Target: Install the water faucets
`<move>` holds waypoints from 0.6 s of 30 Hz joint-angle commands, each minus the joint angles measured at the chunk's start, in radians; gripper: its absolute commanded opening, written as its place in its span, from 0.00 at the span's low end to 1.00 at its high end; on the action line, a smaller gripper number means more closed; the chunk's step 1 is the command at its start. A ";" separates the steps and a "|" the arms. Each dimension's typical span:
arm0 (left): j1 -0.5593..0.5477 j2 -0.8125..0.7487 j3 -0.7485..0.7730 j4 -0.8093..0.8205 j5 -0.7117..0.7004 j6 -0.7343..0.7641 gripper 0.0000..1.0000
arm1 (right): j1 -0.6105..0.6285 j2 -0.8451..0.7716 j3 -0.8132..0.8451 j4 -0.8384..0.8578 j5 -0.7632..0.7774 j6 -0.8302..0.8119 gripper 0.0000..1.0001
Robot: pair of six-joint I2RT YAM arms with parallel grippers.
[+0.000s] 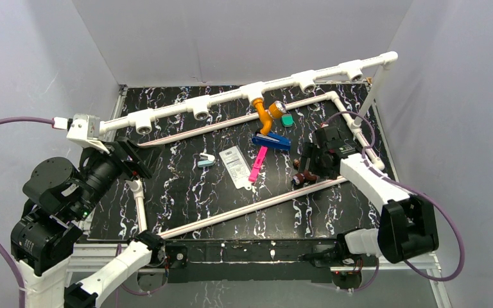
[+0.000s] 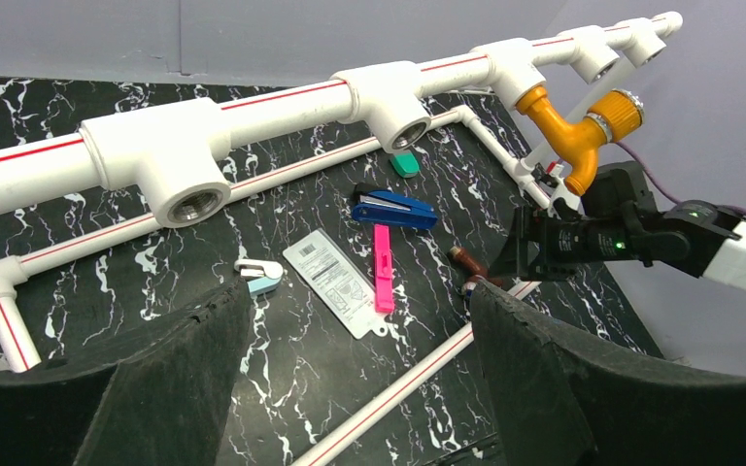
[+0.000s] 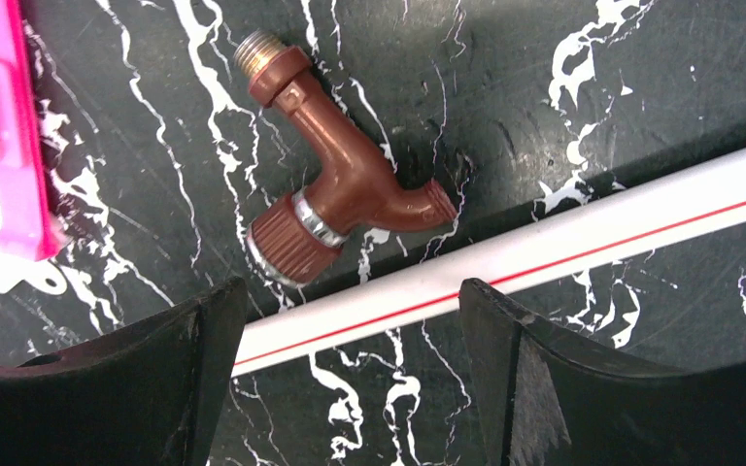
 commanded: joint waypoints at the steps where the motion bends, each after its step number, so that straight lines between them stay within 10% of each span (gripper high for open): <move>1: -0.009 -0.004 -0.001 0.011 -0.008 0.017 0.80 | 0.010 0.069 0.057 0.079 0.047 -0.028 0.85; 18: -0.016 0.001 0.020 -0.003 -0.028 0.032 0.80 | 0.010 0.292 0.147 0.188 0.056 -0.096 0.62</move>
